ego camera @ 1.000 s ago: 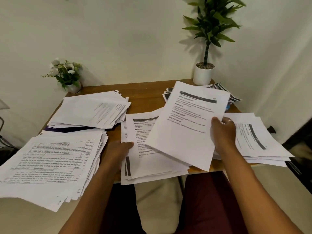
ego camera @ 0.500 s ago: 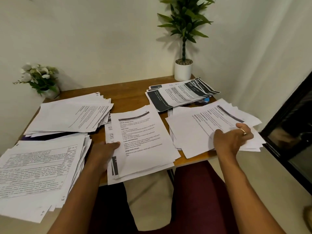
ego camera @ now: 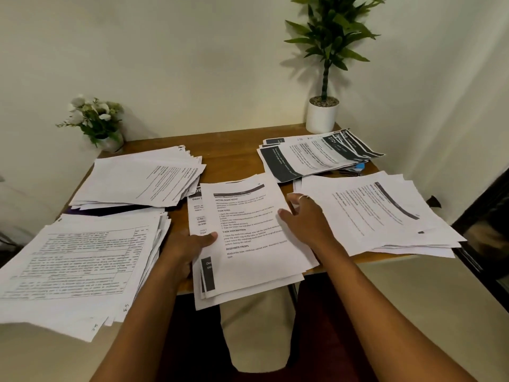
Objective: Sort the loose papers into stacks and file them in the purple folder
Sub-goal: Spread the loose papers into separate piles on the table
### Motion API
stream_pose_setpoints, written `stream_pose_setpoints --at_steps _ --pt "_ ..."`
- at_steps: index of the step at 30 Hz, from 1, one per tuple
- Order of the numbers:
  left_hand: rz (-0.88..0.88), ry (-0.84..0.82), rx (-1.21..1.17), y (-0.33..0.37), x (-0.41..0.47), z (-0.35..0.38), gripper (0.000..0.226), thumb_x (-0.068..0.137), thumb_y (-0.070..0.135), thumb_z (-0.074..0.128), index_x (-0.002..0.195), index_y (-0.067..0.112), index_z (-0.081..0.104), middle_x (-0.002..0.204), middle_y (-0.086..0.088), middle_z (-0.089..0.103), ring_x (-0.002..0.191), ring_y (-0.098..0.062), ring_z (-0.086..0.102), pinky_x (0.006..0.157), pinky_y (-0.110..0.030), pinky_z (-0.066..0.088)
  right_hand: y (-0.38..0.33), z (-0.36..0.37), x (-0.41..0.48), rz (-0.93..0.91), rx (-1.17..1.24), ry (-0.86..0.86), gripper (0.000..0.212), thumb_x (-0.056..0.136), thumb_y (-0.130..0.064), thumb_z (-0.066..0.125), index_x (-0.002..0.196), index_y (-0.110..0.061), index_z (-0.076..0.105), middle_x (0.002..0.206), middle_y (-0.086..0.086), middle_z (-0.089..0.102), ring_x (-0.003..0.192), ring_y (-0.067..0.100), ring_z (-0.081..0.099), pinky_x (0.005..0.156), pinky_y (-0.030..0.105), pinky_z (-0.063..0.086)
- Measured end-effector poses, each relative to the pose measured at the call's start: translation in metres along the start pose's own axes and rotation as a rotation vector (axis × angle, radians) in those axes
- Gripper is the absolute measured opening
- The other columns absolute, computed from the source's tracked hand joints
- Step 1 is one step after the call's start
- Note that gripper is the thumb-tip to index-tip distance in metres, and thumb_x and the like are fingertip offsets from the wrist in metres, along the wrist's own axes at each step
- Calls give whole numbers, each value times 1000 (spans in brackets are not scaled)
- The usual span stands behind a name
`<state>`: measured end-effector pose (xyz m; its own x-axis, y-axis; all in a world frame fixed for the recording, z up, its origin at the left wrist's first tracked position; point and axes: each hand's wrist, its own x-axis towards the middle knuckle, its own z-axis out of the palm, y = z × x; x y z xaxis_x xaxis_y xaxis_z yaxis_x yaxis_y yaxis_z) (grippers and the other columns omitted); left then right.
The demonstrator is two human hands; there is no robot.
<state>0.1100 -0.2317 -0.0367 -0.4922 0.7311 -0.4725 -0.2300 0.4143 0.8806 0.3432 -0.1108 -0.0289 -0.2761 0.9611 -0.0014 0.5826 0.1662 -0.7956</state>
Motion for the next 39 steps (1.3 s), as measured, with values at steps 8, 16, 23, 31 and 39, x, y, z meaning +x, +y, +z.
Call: stream_pose_setpoints --at_steps 8,16,23,31,39 --pt "56 49 33 -5 -5 -4 20 92 20 74 110 15 68 102 -2 74 78 -18 73 49 -25 54 -21 23 23 44 137 84 54 89 -14 77 136 -17 53 132 1 65 117 21 64 87 24 48" --pt "51 123 27 -8 1 -2 11 100 25 63 89 23 64 92 0 71 78 -20 69 59 -29 51 -15 -2 20 254 579 -15 16 90 -19 73 107 -19 72 101 -3 78 90 17 75 75 29 58" --pt "38 132 -6 -9 4 -2 9 99 17 65 90 19 65 87 -1 71 76 -21 70 58 -28 51 5 -48 3 277 740 387 18 93 -17 59 110 -15 66 97 -4 73 85 15 69 64 27 51" --pt "42 104 -36 -10 8 -2 4 98 13 66 98 17 66 98 -5 71 85 -24 70 70 -34 55 49 -77 -13 387 788 920 44 94 -6 53 134 -16 39 117 -2 56 97 14 62 70 14 48" --pt "17 95 -52 -12 14 -3 20 97 12 66 117 12 66 116 -11 72 95 -30 71 83 -42 57 65 -74 -24 380 360 1030 79 78 14 57 145 -19 31 150 10 27 123 24 45 86 25 48"
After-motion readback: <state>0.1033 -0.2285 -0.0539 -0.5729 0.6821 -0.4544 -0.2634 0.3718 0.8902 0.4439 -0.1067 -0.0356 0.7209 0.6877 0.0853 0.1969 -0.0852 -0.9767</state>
